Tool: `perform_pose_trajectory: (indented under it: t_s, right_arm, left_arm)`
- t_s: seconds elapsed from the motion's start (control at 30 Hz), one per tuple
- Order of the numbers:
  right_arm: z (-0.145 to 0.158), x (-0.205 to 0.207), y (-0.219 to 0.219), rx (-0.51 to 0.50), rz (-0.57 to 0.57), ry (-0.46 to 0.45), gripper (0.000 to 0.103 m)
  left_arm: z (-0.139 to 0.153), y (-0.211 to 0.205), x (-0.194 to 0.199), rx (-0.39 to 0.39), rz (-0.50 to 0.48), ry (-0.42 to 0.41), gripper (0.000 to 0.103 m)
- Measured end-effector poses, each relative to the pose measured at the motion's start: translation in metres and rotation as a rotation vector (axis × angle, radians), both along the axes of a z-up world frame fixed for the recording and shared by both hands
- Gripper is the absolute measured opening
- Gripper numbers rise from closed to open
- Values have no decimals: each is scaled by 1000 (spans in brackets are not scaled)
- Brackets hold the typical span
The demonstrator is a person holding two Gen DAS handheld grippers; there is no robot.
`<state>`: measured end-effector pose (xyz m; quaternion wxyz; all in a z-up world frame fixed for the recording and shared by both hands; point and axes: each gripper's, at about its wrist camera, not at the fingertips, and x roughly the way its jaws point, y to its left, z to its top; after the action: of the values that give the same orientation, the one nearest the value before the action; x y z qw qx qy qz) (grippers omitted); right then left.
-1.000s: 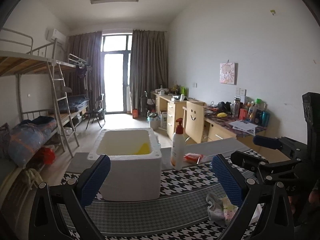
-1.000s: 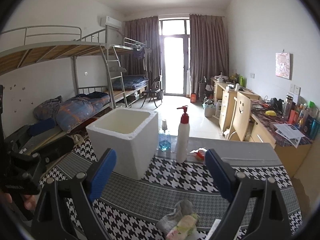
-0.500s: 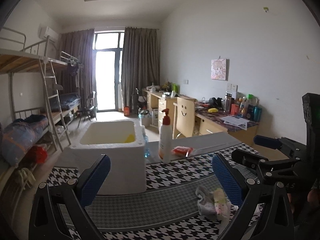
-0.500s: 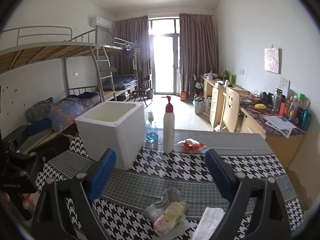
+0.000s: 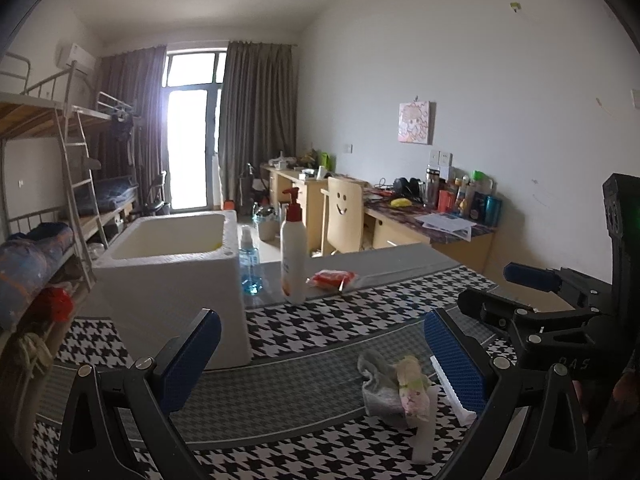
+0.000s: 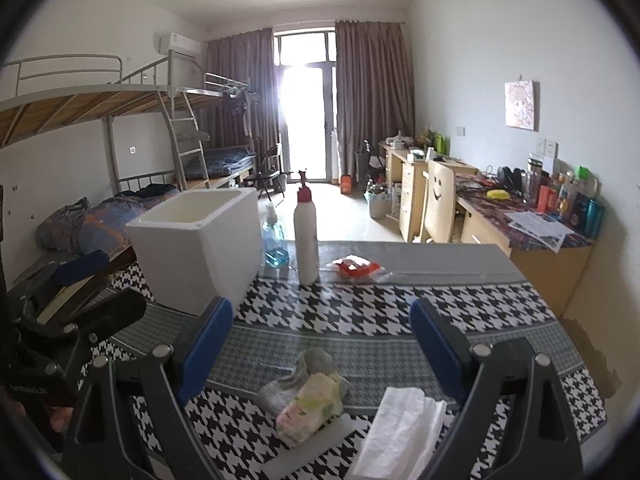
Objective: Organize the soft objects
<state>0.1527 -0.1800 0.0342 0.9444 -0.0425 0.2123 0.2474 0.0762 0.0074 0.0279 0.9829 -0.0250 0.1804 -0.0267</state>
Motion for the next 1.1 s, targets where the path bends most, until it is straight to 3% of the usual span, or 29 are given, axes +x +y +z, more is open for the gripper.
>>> perform_pose_trajectory:
  t_s: [0.73,1.1]
  right_arm:
    - [-34,3,-41,-11,-114,74,93]
    - [-54,5,-56,-28,-158,122,93]
  left_arm:
    - [-38,-25,19,-22,-120,112,102]
    - [-52,-44,29,5,-166,154,102]
